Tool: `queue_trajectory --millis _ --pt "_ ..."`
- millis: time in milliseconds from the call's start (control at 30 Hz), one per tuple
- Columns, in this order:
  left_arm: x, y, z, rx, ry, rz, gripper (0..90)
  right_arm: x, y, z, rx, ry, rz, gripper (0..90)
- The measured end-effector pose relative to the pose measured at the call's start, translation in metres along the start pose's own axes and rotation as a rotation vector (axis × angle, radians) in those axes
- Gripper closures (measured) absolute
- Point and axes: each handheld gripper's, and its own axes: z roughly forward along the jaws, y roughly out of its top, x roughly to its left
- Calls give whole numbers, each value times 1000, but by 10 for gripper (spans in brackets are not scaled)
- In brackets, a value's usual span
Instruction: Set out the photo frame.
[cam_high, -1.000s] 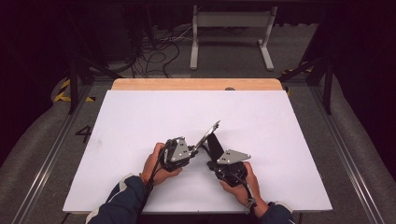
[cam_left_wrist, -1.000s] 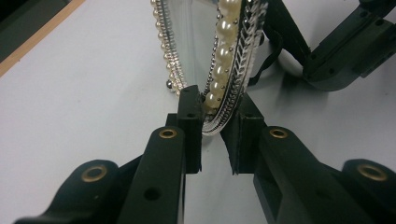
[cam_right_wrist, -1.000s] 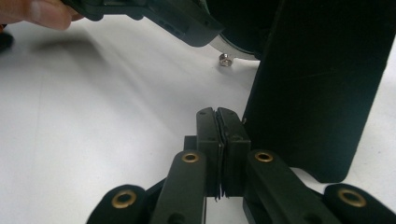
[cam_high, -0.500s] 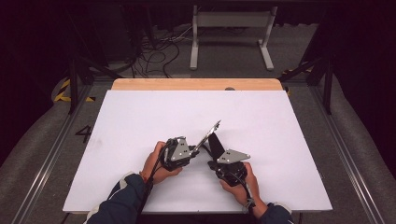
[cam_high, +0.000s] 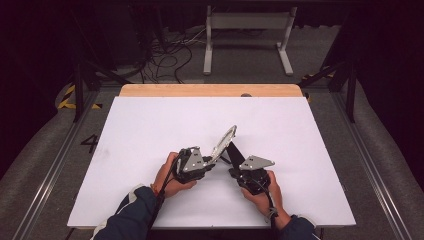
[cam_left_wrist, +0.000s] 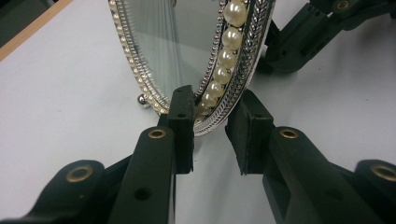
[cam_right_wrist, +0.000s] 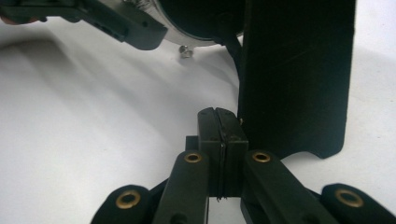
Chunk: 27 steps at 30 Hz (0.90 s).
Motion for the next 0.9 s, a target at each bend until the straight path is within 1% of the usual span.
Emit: queue_trajectory --millis 67,200,367,467,533,600,633,767,800,833,900 --pt "1 -1 0 -6 -9 -10 716 -2 0 0 -2 -8 -5 900" --pt "1 -1 0 -9 -13 -10 715 -4 0 0 -4 -3 -15 900" --pt "1 -1 0 -13 -19 -12 711 -5 0 0 -4 -9 -13 900" --pt "1 0 -2 -13 -28 -8 709 -8 -1 0 -5 -13 -14 900" --pt "0 0 -4 -14 -42 -1 709 -10 -1 -1 -3 -19 -13 900" --pt "-1 0 -7 -13 -53 13 708 -12 -1 -1 -2 -28 -7 900" --pt "-1 0 -10 -6 -50 18 704 -14 -2 -1 -4 -38 -6 899" --pt "-1 -3 -21 -17 -44 19 681 -17 -2 -1 -3 -47 -1 898" --pt "-2 -4 -24 -20 -42 6 668 -17 -2 -1 -3 -50 -1 897" --pt "-2 -6 -28 -29 -34 1 661 -18 -2 -1 -4 -51 0 896" --pt "-3 -10 -36 -53 -14 -26 636 -18 -2 -1 -2 -55 1 895"
